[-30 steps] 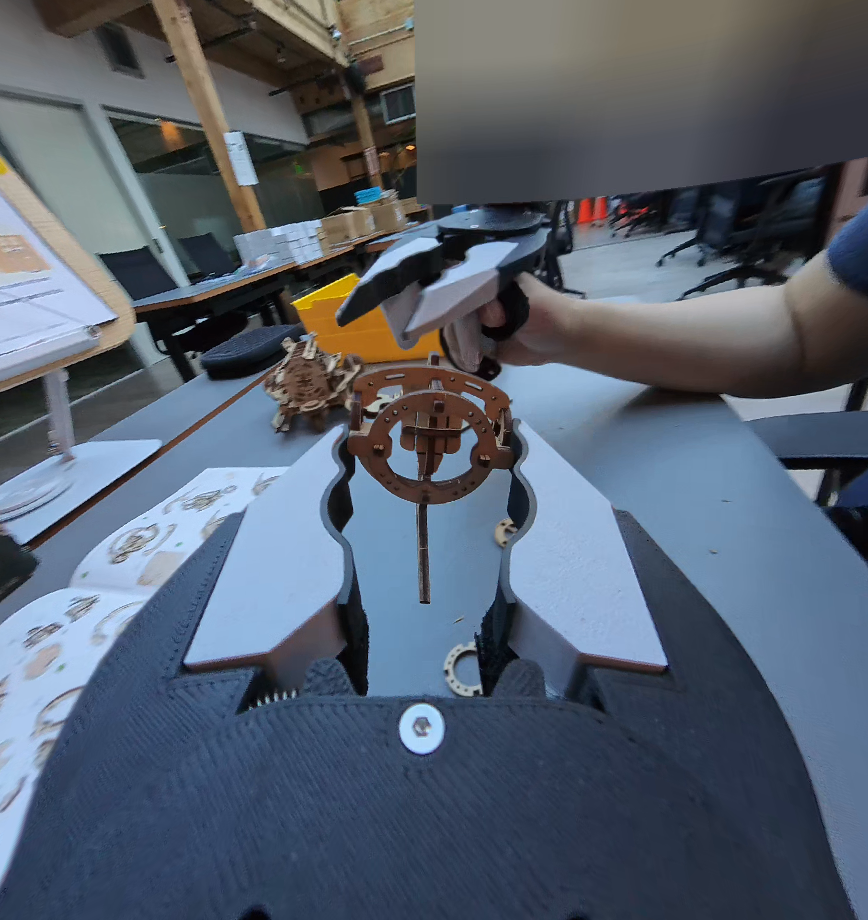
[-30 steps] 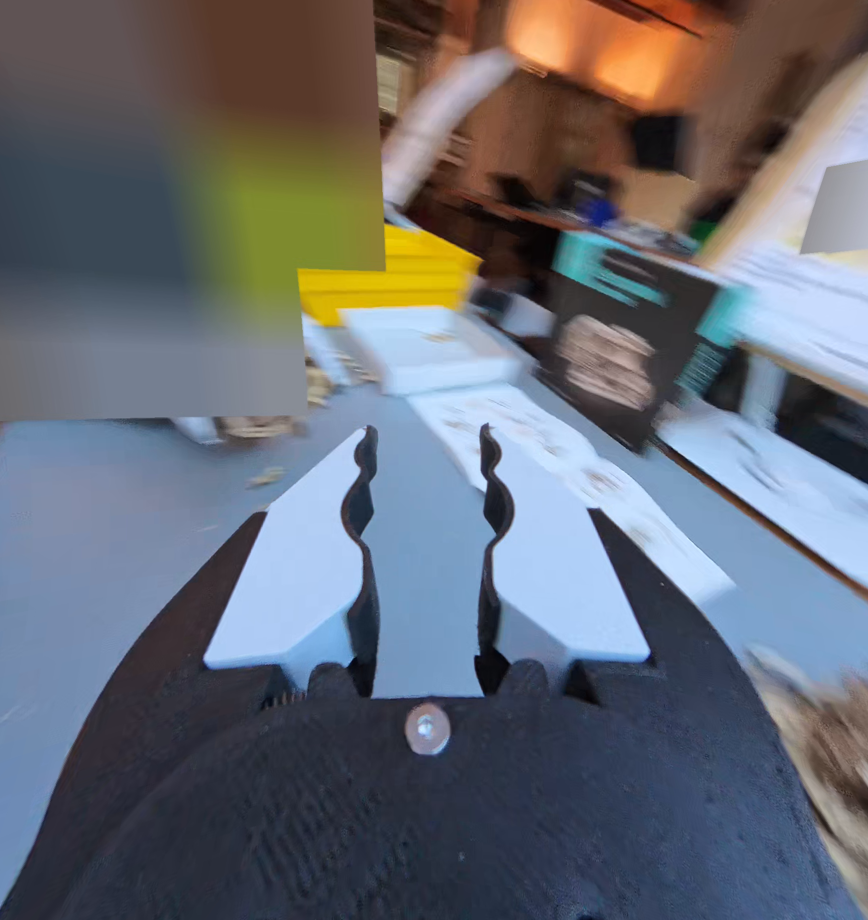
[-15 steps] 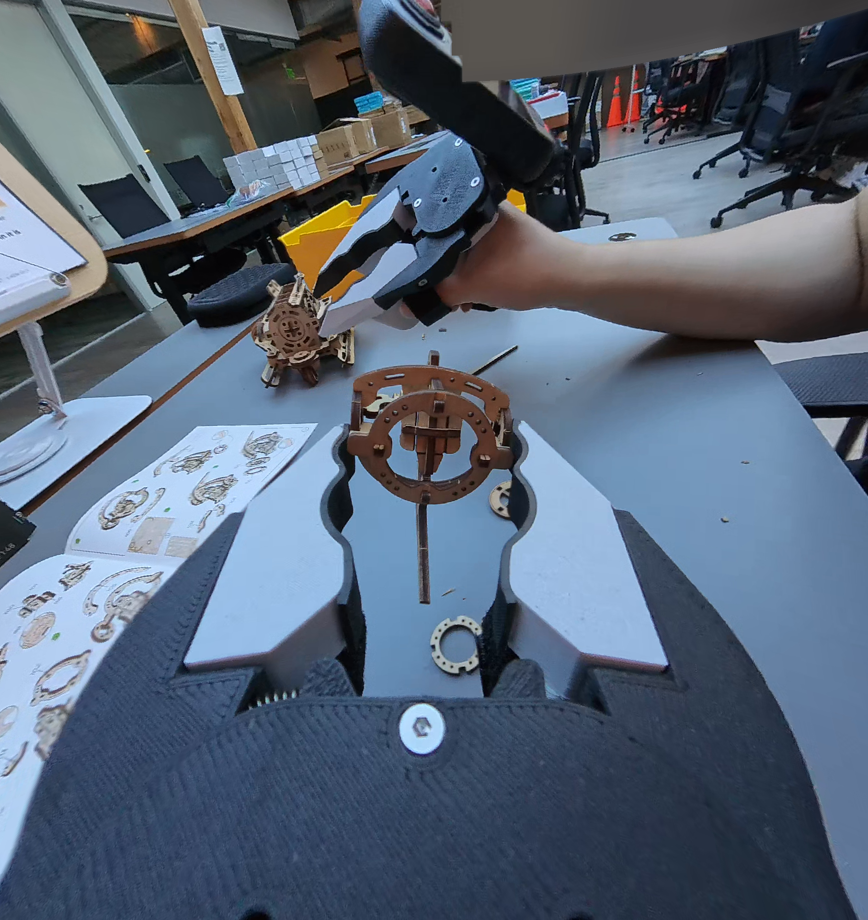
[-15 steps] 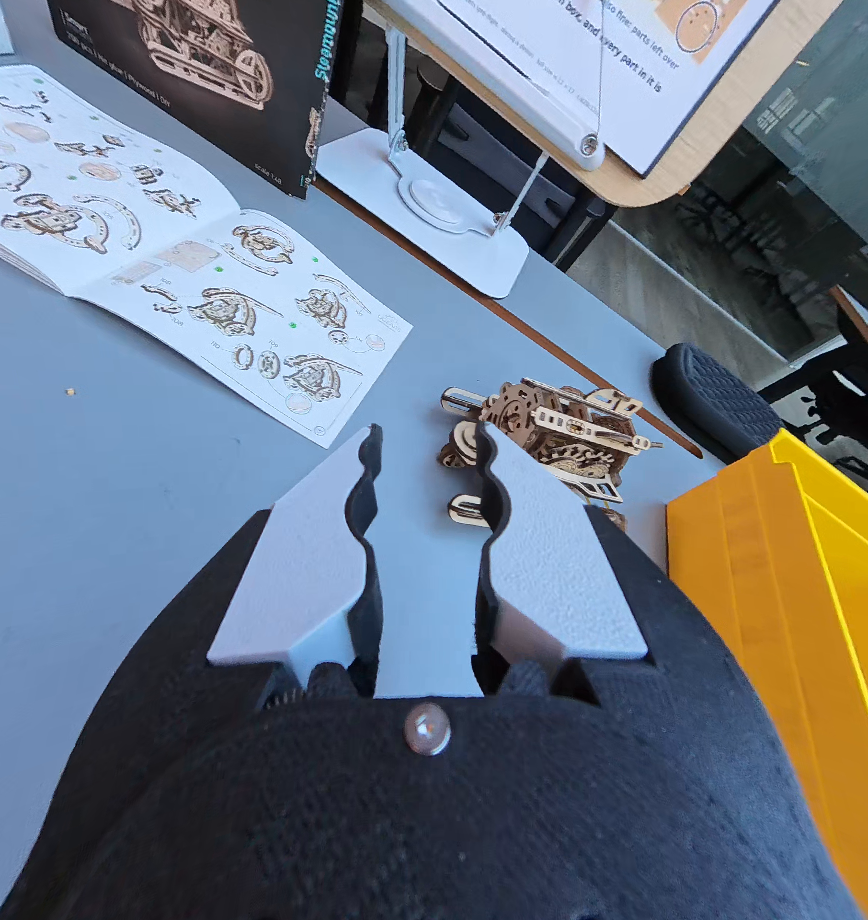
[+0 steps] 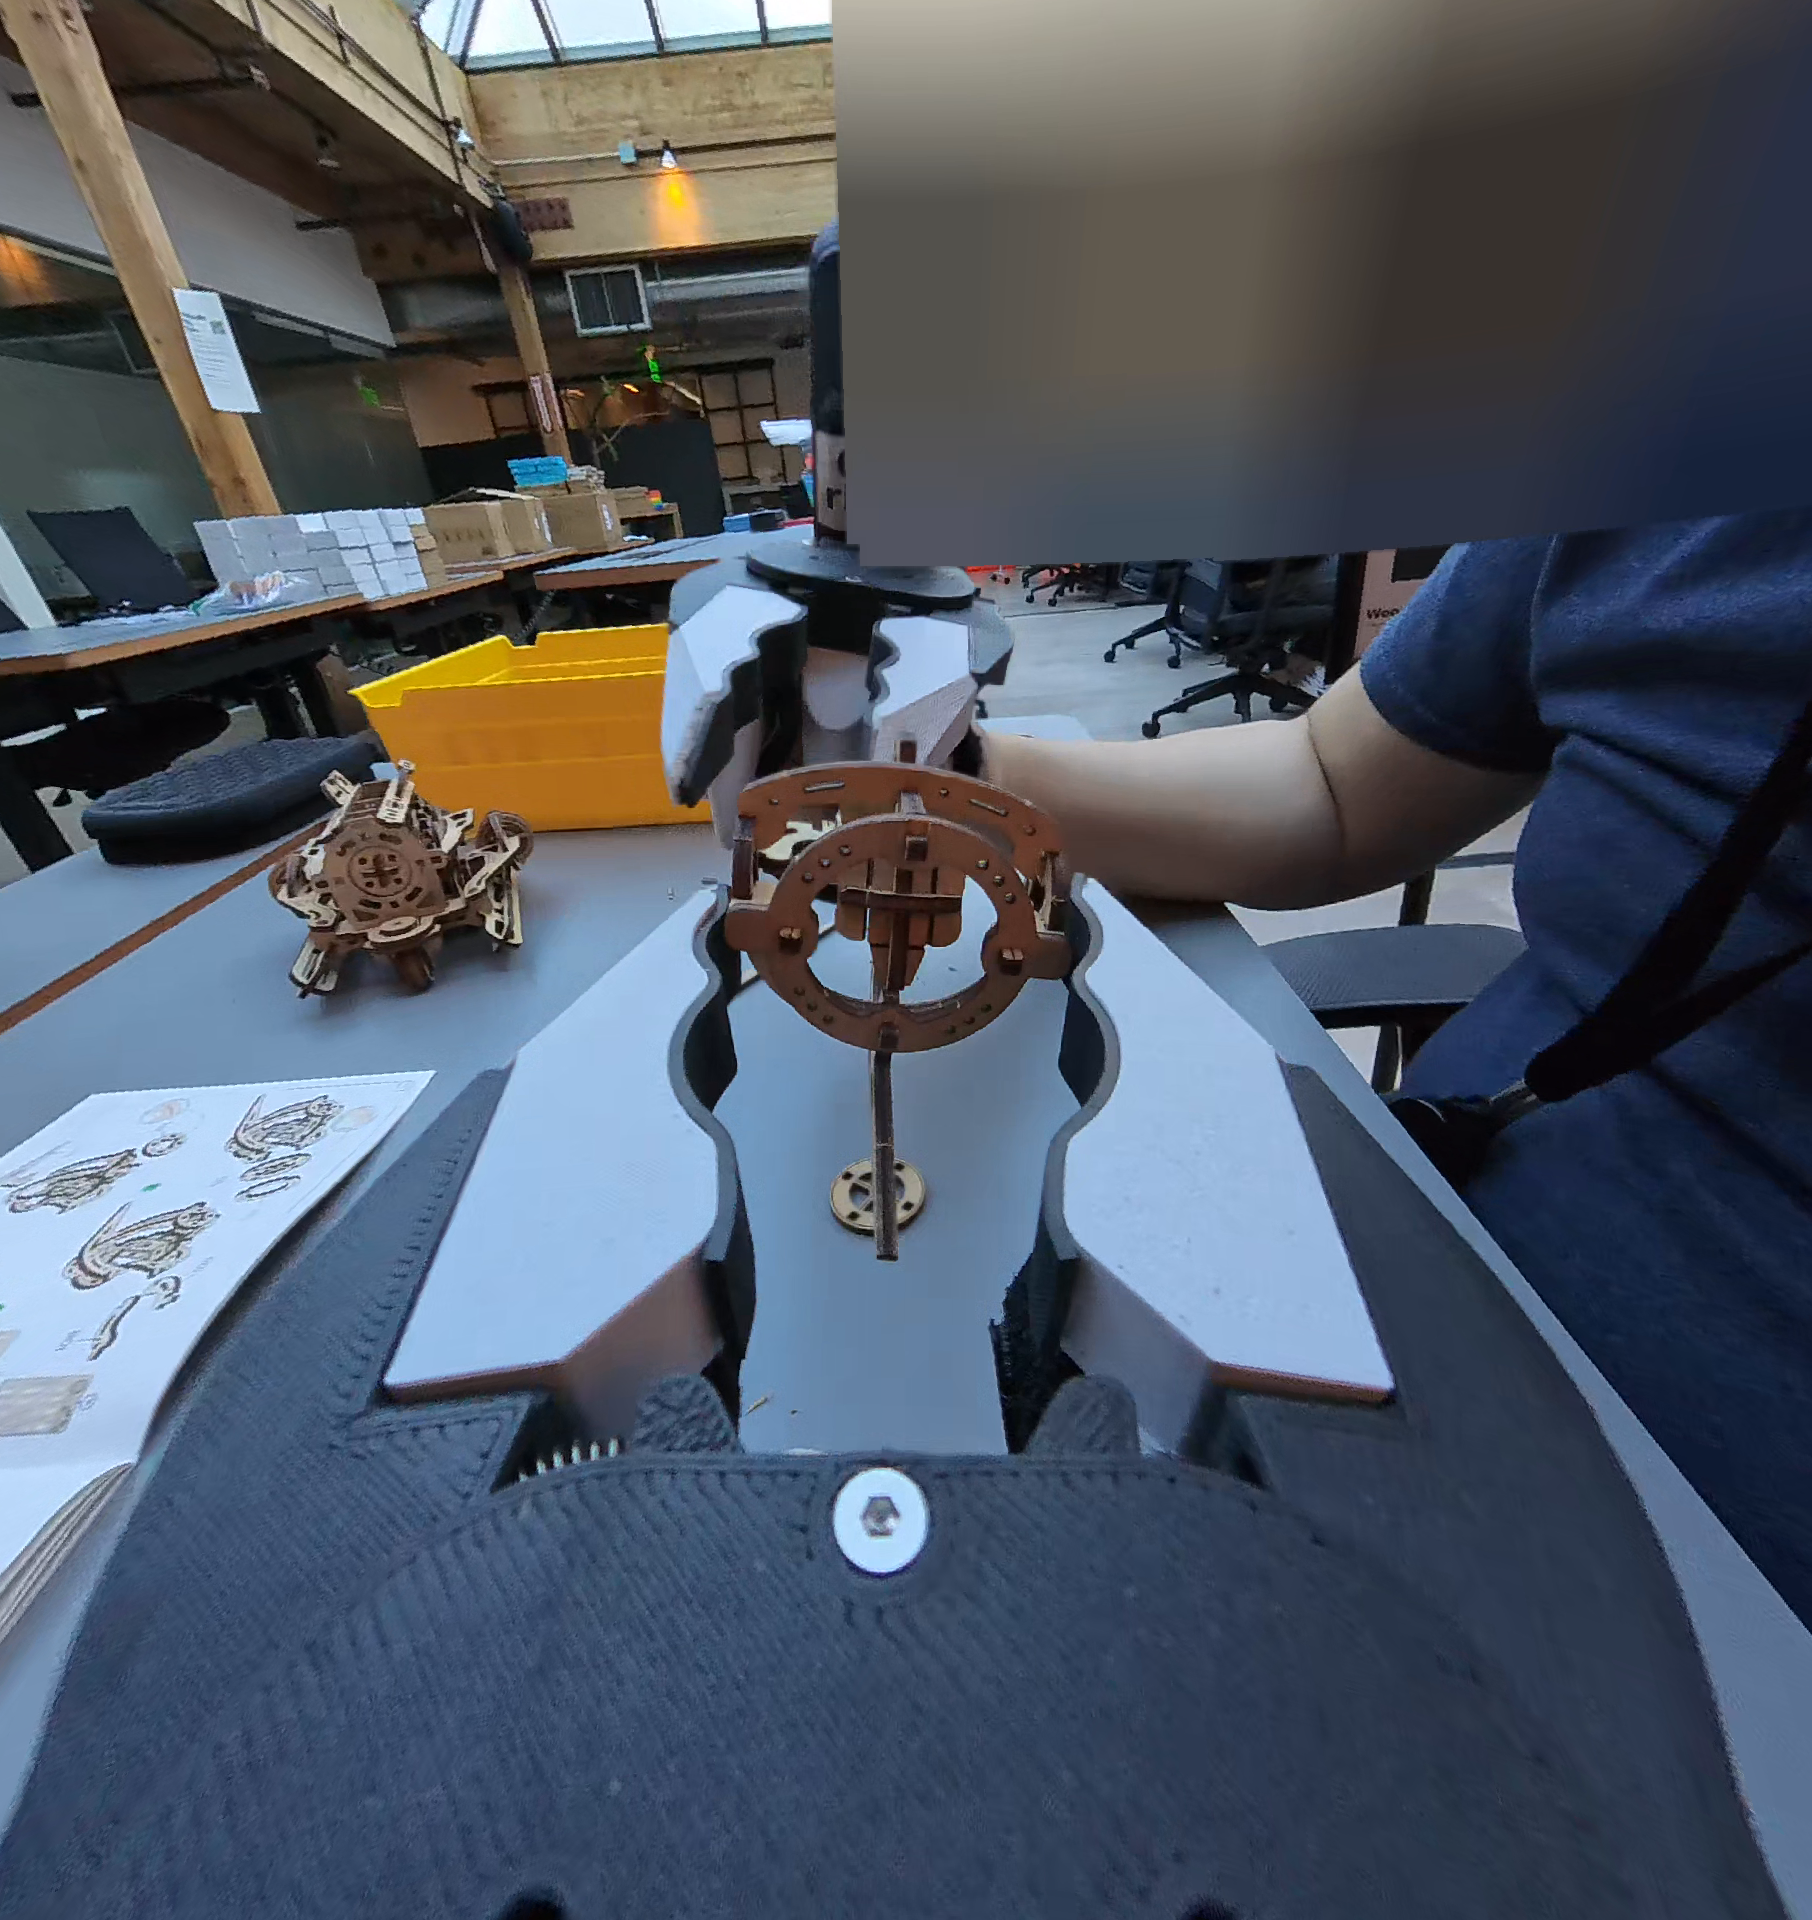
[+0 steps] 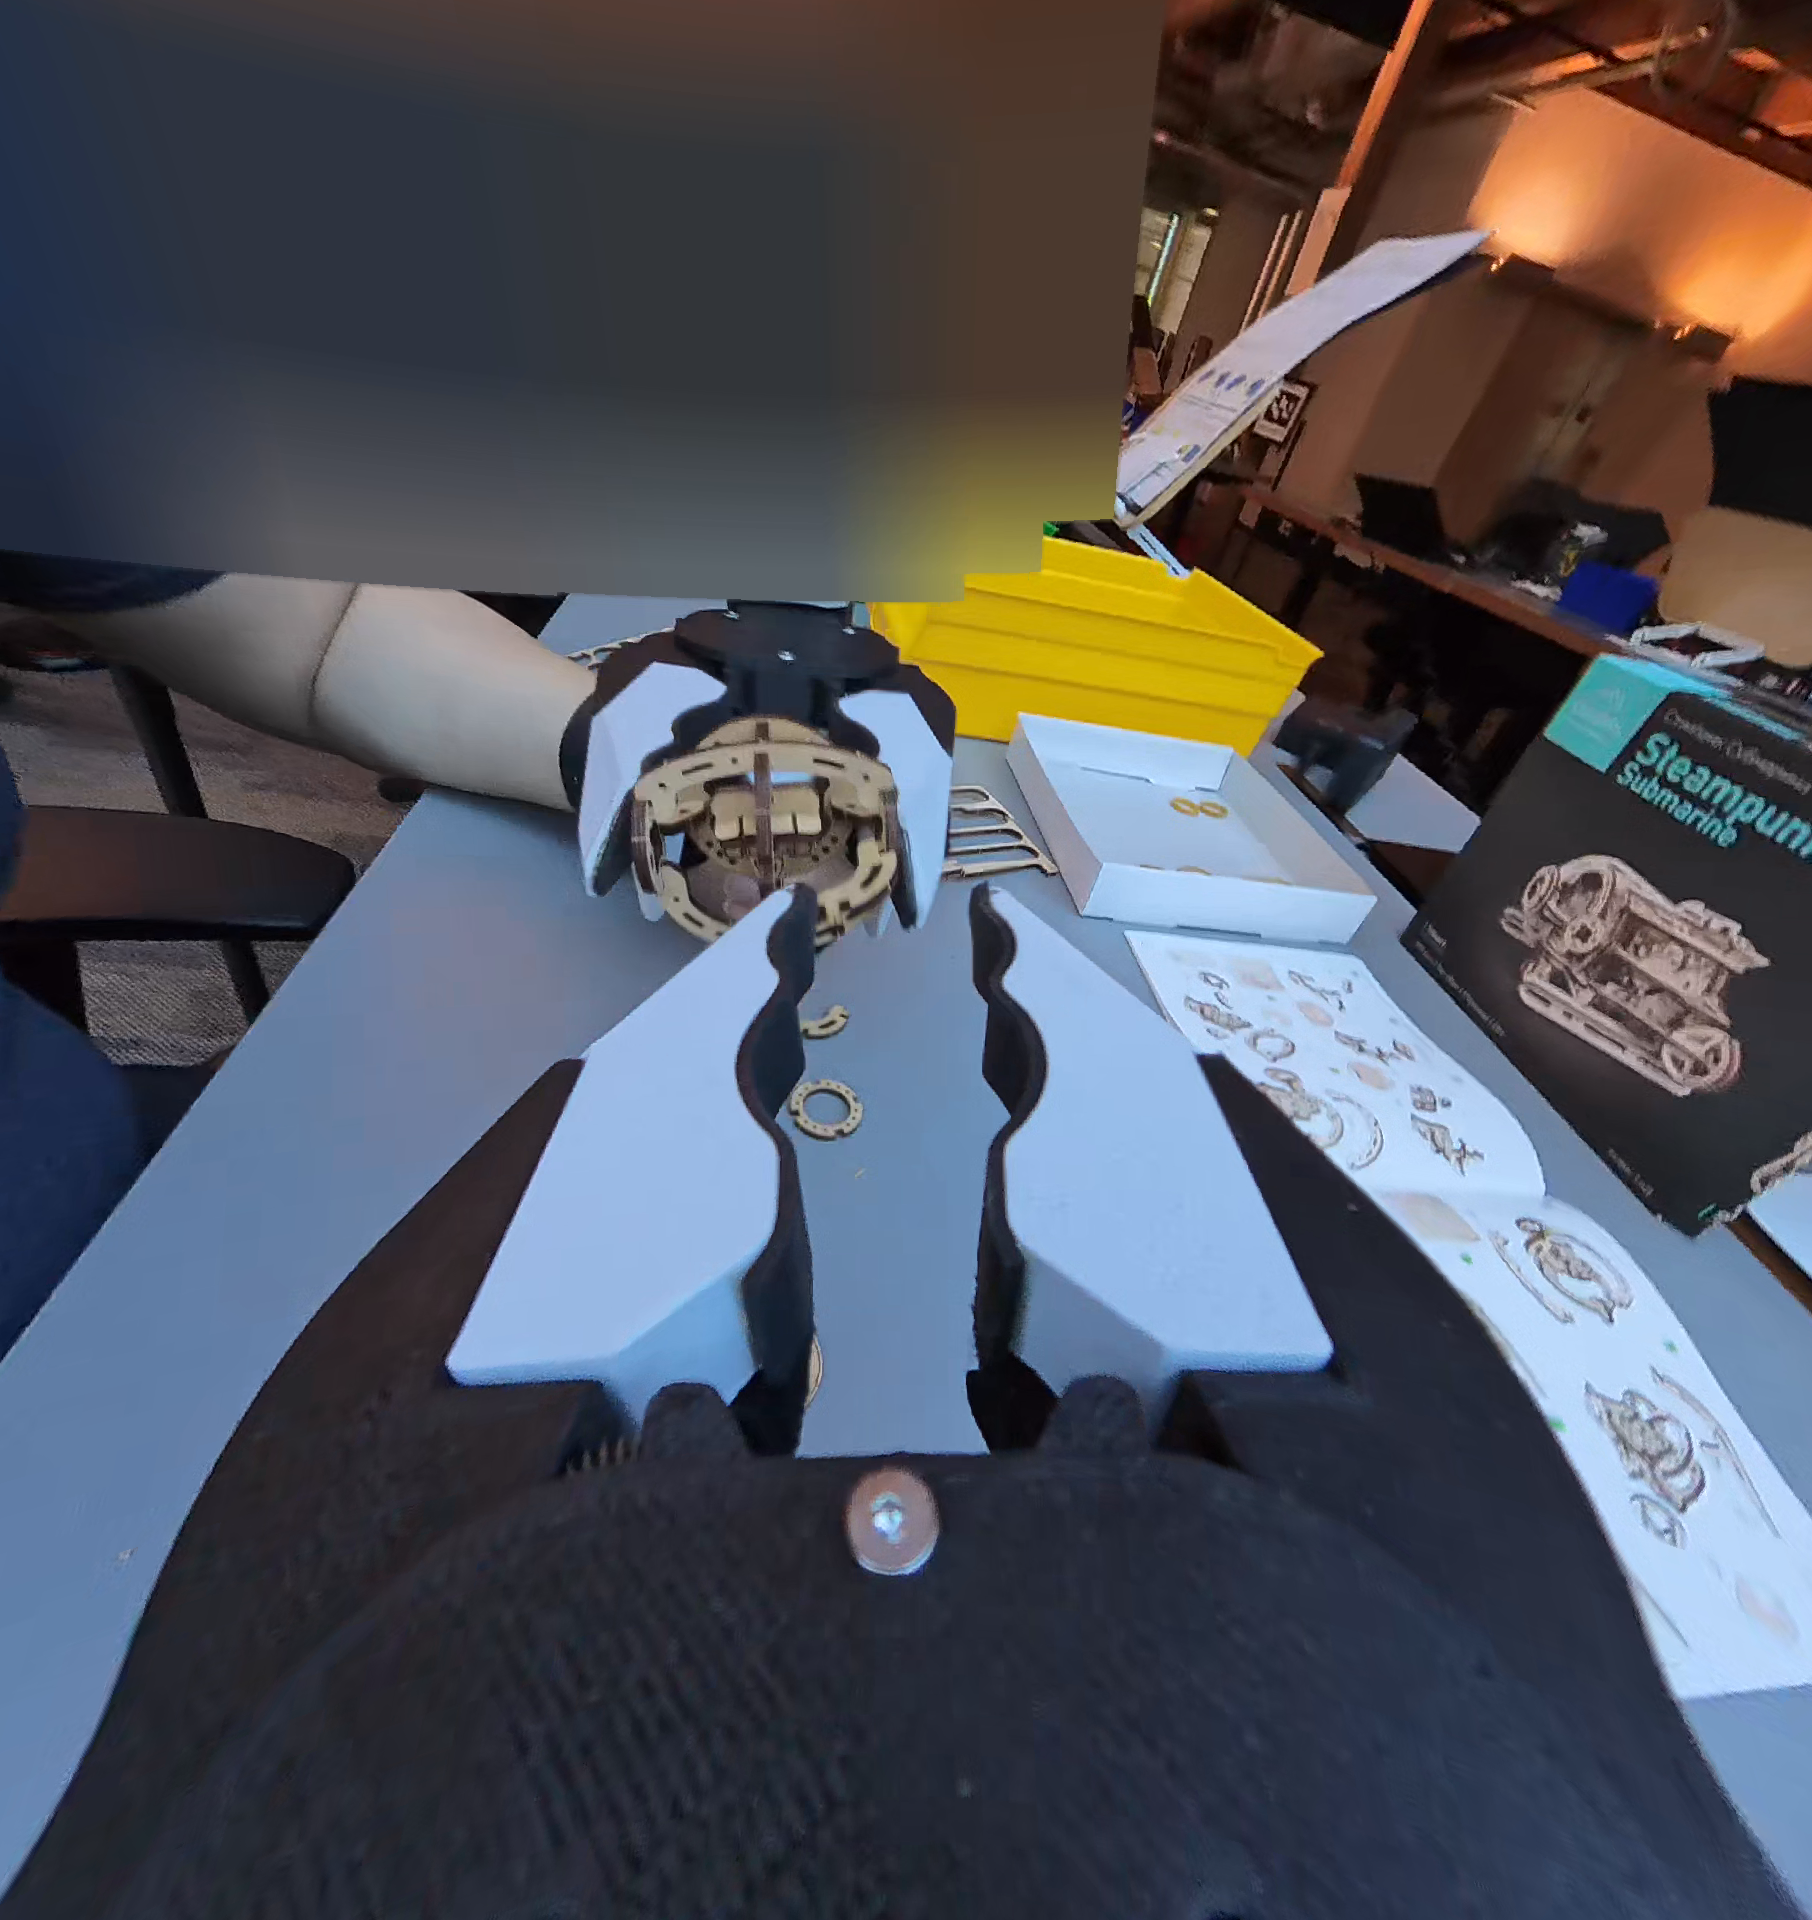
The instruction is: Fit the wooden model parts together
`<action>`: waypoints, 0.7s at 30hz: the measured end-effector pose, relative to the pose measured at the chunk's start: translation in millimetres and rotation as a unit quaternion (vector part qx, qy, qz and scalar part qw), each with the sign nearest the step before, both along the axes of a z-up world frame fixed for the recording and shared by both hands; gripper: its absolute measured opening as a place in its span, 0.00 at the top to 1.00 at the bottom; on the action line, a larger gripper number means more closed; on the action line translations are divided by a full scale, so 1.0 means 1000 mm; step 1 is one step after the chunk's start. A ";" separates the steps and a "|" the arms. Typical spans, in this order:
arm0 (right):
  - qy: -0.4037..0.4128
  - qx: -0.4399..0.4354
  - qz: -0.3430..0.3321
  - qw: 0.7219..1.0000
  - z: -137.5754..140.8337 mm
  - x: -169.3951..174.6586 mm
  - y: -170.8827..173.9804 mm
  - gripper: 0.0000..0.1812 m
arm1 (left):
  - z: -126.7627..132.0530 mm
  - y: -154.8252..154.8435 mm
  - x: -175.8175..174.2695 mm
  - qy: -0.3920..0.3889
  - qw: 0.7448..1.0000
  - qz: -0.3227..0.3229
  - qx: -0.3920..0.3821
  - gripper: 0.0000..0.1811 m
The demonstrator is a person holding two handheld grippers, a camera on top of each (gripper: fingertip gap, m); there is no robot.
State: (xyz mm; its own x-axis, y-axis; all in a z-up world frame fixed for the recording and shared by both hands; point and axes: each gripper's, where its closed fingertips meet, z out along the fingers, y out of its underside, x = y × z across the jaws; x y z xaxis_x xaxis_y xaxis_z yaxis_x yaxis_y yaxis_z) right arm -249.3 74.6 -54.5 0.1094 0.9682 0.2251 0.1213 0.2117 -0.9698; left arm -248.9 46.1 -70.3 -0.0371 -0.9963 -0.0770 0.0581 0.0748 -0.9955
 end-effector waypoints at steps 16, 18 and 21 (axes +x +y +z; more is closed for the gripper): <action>-0.012 0.039 0.027 0.999 0.000 -0.002 -0.015 0.88 | 0.007 -0.011 0.002 -0.026 0.999 -0.033 -0.027 0.67; -0.008 0.038 0.031 0.999 0.001 -0.001 -0.017 0.88 | 0.008 -0.011 0.002 -0.028 0.999 -0.034 -0.025 0.67; -0.014 0.040 0.033 0.999 -0.002 -0.002 -0.017 0.88 | 0.013 -0.011 0.000 -0.038 0.998 -0.032 -0.025 0.67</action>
State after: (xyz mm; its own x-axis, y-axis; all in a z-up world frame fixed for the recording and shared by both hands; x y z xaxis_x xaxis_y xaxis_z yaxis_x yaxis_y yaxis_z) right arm -251.3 57.5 -56.1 0.0378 0.9517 0.3047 0.1318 0.2975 -0.9456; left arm -248.9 35.1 -57.6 -0.0972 -0.9948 -0.0314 0.1372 0.0179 -0.9904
